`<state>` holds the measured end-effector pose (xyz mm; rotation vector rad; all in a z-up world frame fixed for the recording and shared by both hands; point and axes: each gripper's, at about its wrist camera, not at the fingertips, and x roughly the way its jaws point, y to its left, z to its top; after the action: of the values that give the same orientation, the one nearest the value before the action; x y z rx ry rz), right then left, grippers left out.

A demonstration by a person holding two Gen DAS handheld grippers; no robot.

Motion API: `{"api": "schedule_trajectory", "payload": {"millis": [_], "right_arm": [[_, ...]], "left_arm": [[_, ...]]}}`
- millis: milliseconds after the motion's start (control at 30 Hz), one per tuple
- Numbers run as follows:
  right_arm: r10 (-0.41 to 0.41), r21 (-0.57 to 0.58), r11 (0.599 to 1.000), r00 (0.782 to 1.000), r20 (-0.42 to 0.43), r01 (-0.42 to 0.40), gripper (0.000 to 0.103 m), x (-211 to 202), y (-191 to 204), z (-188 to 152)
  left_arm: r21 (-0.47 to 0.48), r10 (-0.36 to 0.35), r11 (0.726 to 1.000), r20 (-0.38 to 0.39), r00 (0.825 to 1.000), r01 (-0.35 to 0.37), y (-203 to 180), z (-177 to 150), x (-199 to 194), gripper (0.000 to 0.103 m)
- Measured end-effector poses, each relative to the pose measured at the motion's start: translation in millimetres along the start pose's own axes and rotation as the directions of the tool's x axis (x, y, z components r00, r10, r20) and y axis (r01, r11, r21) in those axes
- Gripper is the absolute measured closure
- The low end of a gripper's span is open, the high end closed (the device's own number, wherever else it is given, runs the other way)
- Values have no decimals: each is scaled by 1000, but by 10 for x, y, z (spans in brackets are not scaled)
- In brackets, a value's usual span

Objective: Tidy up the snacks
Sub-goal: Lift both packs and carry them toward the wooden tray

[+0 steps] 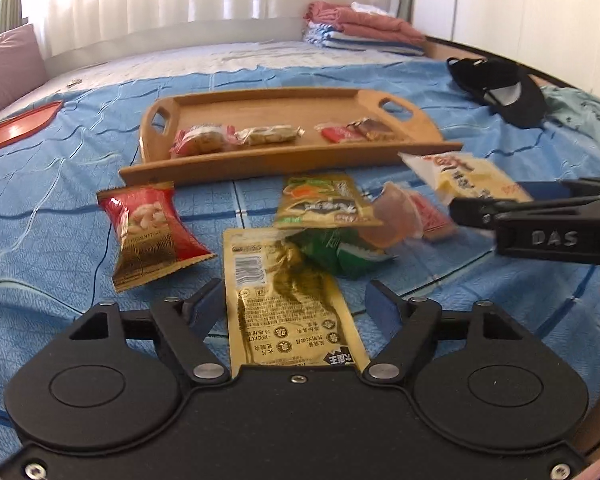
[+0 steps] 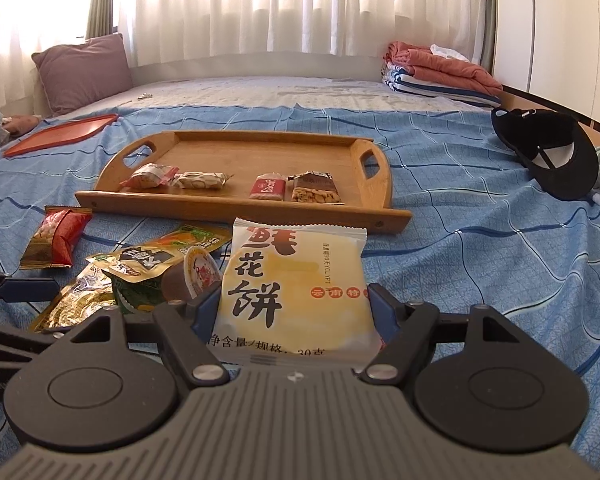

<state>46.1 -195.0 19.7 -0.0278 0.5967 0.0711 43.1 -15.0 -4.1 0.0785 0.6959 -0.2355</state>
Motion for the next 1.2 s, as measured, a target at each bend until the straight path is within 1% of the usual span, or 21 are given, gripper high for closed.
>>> {"api": "schedule_trajectory", "payload": {"millis": [33, 67, 133, 300, 533, 700, 867, 967, 1067, 1200], "right_arm": [[1, 1, 1000, 1000, 0, -1, 27, -3, -1, -1], [1, 1, 1000, 1000, 1, -1, 27, -8, -4, -3], [3, -2, 1000, 1000, 2, -3, 27, -18, -1, -2], [10, 10, 1000, 1000, 12, -10, 27, -52, -23, 41], [24, 43, 999, 999, 31, -25, 27, -66, -75, 174], [39, 40, 998, 999, 32, -41, 27, -14, -92, 322], [60, 70, 996, 998, 33, -62, 27, 54, -164, 530], [58, 71, 996, 997, 47, -62, 27, 83, -198, 664], [57, 68, 996, 997, 56, -60, 27, 119, -223, 769], [50, 48, 997, 998, 42, -52, 27, 234, -240, 868]], "left_arm": [[0, 11, 1000, 9, 1000, -11, -13, -7, 10, 41], [3, 10, 1000, 11, 1000, -10, -19, -14, 12, 42], [4, 3, 1000, 13, 1000, -3, -27, -14, -20, 48], [-9, -20, 1000, 17, 1000, 20, 7, 6, -129, 52], [-32, 6, 999, 61, 998, -4, 136, 142, -331, 53], [-62, 9, 998, 81, 997, -4, 273, 405, -403, 53], [-75, 9, 997, 119, 993, -1, 345, 671, -460, 53], [-83, 10, 997, 139, 990, 2, 375, 789, -502, 52], [-82, -8, 996, 161, 987, 21, 384, 868, -564, 52], [-83, 2, 996, 176, 984, 13, 418, 1005, -532, 52]]}}
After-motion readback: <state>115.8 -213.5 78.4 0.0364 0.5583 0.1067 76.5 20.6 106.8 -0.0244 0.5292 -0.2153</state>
